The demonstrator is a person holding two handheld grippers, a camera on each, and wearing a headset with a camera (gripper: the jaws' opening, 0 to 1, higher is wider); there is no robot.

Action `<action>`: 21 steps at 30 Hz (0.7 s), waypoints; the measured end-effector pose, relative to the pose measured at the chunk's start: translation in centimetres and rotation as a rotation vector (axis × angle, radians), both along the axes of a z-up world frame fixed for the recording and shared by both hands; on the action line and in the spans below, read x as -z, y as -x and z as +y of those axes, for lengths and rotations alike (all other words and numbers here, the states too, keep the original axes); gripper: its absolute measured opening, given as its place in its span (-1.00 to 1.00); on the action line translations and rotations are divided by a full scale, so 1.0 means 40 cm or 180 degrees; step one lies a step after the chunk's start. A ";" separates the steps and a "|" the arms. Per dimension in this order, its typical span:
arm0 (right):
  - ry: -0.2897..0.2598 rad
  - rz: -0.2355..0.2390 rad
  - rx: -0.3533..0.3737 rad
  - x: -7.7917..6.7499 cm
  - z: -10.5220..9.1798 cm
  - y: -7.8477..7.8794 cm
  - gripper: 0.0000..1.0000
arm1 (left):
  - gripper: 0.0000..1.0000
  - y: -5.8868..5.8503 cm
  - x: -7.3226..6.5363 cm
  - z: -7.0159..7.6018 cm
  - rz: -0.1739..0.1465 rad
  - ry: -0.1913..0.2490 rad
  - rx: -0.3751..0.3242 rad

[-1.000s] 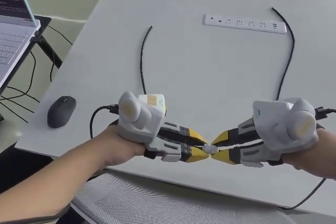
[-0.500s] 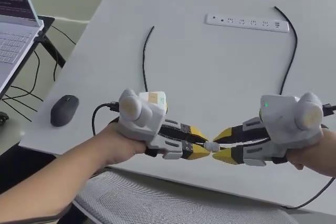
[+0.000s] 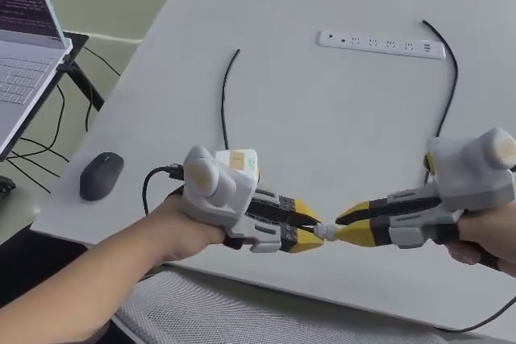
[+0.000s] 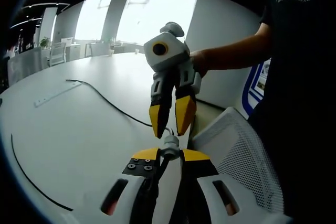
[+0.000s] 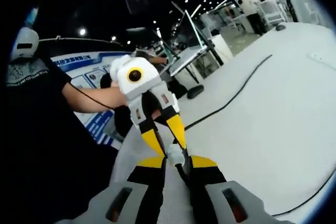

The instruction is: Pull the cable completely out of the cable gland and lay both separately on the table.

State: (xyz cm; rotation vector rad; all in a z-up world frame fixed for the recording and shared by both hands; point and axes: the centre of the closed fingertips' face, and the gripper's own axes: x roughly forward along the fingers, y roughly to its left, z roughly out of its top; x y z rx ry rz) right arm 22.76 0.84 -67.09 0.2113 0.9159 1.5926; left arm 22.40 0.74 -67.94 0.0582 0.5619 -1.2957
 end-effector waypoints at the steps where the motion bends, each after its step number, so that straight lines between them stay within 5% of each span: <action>1: 0.0001 0.0009 0.0019 0.004 0.000 -0.004 -0.75 | -0.71 0.000 -0.002 0.000 -0.0011 0.0004 0.0006; 3: -0.0022 0.0049 0.0050 0.008 0.002 -0.007 -0.73 | -0.71 0.000 -0.005 0.000 -0.0032 -0.0002 0.0019; 6: -0.0175 0.0413 -0.0033 -0.012 0.009 0.021 -0.71 | -0.71 0.001 -0.003 0.000 -0.0066 -0.0044 0.0058; 9: -0.0116 0.0355 -0.0036 0.006 0.007 0.015 -0.72 | -0.71 0.004 -0.005 -0.003 -0.0074 -0.0044 0.0075; 18: -0.0153 0.0675 -0.0077 0.002 0.008 0.023 -0.83 | -0.71 0.004 -0.006 -0.007 -0.0109 -0.0086 0.0115; 21: -0.0140 0.0630 -0.0135 0.001 0.007 0.032 -0.83 | -0.71 0.009 -0.005 -0.010 -0.0130 -0.0118 0.0155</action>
